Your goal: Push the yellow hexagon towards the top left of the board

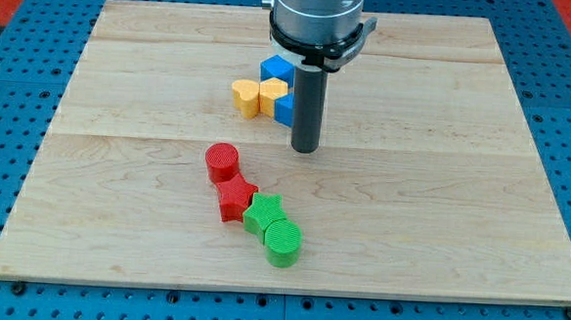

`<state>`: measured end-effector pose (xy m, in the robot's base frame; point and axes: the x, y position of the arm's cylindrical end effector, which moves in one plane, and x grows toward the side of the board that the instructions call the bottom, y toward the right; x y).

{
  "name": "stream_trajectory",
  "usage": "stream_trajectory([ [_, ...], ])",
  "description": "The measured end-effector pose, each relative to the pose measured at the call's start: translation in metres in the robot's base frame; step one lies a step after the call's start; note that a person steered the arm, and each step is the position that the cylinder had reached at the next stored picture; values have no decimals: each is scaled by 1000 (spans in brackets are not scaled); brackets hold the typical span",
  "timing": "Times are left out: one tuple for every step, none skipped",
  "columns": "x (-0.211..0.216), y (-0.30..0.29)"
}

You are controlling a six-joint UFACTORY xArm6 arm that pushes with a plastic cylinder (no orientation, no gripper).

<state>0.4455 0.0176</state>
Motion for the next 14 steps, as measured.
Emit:
stream_trajectory([
  [0, 0],
  [2, 0],
  [3, 0],
  [5, 4],
  [13, 11],
  [20, 11],
  [18, -2],
  [-18, -32],
  [-62, -21],
  [-71, 35],
  [-76, -37],
  [-99, -99],
  [-139, -104],
  [-179, -92],
])
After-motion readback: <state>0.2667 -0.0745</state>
